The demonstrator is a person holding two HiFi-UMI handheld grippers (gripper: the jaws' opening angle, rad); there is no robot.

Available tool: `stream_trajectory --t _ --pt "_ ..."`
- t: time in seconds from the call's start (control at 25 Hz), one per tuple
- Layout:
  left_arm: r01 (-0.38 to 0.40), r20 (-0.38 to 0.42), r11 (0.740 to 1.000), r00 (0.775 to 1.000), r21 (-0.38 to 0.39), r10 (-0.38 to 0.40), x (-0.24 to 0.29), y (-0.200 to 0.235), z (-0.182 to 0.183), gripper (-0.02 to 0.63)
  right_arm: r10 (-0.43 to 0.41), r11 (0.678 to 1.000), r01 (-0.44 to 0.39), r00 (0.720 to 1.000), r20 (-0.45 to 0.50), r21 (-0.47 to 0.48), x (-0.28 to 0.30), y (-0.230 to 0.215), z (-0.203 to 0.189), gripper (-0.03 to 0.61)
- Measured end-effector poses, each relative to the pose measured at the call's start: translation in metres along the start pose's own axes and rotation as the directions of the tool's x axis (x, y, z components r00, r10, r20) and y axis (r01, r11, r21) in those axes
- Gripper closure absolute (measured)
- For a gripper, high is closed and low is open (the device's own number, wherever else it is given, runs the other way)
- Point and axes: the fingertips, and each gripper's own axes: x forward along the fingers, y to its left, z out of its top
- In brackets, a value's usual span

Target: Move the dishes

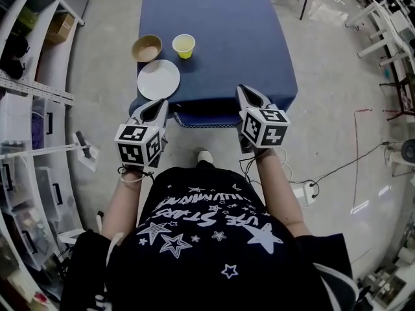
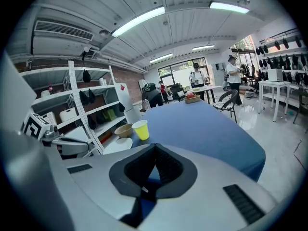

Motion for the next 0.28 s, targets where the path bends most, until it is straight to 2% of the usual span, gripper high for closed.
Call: stream_trajectory --t 0.28 --pt "0.03 -0.023 1.0 0.999 -0.007 -0.03 -0.044 0.003 -0.027 0.592 -0.01 1.0 0.01 1.0 -0.011 0.0 -0.013 0.041 -0.016 0.575"
